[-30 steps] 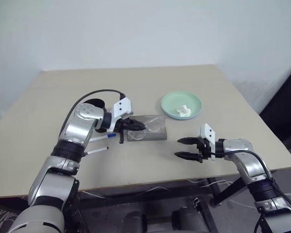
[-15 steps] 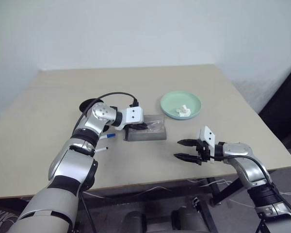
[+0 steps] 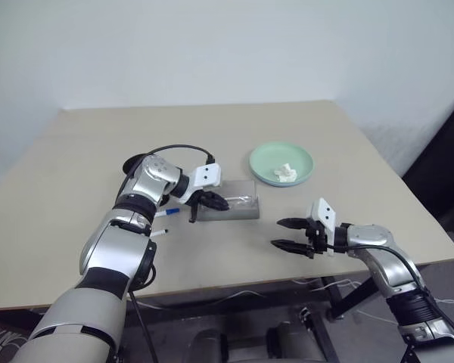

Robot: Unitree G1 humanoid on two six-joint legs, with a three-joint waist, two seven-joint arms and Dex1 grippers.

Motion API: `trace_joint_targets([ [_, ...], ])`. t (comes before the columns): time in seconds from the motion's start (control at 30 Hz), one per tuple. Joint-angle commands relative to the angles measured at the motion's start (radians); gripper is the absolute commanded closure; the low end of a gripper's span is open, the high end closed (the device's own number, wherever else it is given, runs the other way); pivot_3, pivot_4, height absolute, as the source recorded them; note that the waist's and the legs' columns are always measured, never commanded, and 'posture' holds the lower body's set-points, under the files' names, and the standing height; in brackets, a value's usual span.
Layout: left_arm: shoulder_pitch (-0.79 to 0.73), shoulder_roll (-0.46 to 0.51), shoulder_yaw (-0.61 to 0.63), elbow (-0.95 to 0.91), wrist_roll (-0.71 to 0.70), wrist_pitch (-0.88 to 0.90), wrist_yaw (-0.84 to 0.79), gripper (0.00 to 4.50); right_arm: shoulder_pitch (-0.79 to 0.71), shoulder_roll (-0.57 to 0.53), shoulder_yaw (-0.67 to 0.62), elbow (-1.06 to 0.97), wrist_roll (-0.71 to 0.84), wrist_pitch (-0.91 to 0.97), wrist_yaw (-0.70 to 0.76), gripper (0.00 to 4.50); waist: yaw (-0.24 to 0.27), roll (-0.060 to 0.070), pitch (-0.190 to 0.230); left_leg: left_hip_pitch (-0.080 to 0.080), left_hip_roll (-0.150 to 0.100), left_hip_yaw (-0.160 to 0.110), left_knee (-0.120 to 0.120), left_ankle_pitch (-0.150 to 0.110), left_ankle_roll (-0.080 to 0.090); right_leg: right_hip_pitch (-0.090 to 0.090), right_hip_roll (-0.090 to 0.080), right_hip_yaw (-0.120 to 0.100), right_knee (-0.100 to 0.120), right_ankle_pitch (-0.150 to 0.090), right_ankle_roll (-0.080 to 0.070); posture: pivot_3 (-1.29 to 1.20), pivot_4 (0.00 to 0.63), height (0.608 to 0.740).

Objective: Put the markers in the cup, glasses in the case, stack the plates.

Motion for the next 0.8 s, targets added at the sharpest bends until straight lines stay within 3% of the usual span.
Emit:
trace_joint_targets([
  [0.03, -0.001, 0.013, 0.004, -0.033, 0.001, 0.022, -0.033, 4.47, -0.022, 0.006, -0.011, -0.025, 0.021, -0.012, -0.002, 1.44, 0.000, -0.001, 0.000, 0.000, 0.000, 0.000, 0.000, 0.000, 0.000, 0.000, 0.000, 0.000, 0.000, 0.000, 0.000, 0.00, 0.000, 0.740],
  [0.27, 0.006, 0.001, 0.014, -0.027, 0.016, -0.022, 0.080, 4.47, -0.023, 0.011, -0.008, -0.025, 0.018, -0.012, -0.003, 1.44, 0.000, -0.003, -0.001, 0.000, 0.000, 0.000, 0.000, 0.000, 0.000, 0.000, 0.000, 0.000, 0.000, 0.000, 0.000, 0.00, 0.000, 0.740],
  [0.3, 0.004, -0.002, 0.020, -0.026, 0.011, -0.023, 0.084, 4.01, -0.022, 0.011, -0.007, -0.025, 0.018, -0.013, -0.003, 1.44, 0.000, -0.003, -0.001, 0.000, 0.000, 0.000, 0.000, 0.000, 0.000, 0.000, 0.000, 0.000, 0.000, 0.000, 0.000, 0.00, 0.000, 0.740],
  [0.47, 0.001, -0.008, 0.024, -0.029, 0.016, -0.081, 0.148, 2.52, -0.020, 0.012, -0.005, -0.024, 0.016, -0.013, -0.005, 1.44, 0.000, -0.004, 0.000, 0.000, 0.000, 0.000, 0.000, 0.000, 0.000, 0.000, 0.000, 0.000, 0.000, 0.000, 0.000, 0.00, 0.000, 0.740],
  [0.8, -0.022, -0.013, 0.036, -0.021, 0.026, -0.176, 0.300, 2.52, -0.025, 0.020, -0.001, -0.018, 0.013, -0.016, -0.007, 1.44, 0.000, -0.004, -0.001, 0.000, 0.000, 0.000, 0.001, 0.000, 0.000, 0.000, 0.000, 0.000, 0.000, 0.000, 0.000, 0.00, 0.000, 0.740],
])
